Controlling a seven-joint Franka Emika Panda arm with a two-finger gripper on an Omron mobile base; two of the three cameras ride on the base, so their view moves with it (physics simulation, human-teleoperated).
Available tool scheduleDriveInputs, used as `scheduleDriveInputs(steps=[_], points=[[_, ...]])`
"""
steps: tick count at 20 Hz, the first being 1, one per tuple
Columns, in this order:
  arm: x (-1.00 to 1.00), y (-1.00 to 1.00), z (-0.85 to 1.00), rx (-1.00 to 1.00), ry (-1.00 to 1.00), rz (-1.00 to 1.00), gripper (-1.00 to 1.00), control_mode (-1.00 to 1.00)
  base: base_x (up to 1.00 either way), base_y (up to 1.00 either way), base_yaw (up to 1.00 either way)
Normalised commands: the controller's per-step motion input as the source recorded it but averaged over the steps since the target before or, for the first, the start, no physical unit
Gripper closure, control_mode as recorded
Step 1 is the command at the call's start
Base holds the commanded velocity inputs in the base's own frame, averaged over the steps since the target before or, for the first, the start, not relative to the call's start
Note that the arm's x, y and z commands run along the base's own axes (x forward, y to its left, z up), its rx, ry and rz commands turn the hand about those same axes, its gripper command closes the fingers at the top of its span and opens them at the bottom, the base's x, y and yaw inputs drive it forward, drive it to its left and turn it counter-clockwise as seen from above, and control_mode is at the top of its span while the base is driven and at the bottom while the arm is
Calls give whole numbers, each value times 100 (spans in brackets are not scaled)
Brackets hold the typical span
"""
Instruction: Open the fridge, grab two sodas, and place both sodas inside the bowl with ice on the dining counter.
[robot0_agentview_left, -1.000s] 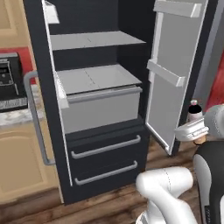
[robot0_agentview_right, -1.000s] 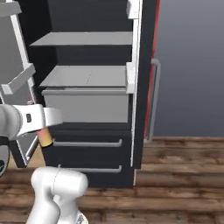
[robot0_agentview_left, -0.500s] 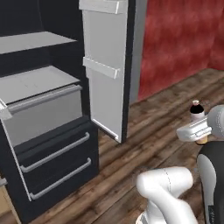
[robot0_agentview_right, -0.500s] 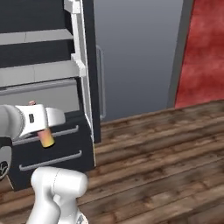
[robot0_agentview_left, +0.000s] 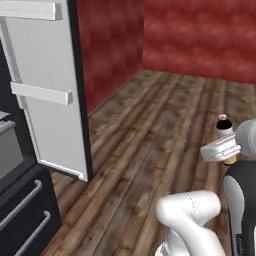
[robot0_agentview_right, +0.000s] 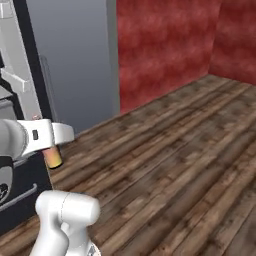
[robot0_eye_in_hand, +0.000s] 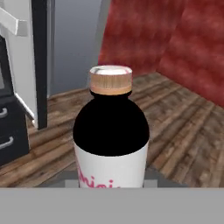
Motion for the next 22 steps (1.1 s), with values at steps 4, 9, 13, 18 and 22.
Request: scheduleDriveInputs(steps=[4,9,13,18,22], points=[[0,0,0,0,0,0,100,100,61,0,-60],[0,0,0,0,0,0,100,100,78,0,-55],[0,0,0,0,0,0,100,100,95,0,-48],[0,0,0,0,0,0,100,100,100,16,-43],[0,0,0,0,0,0,100,100,100,30,-38]])
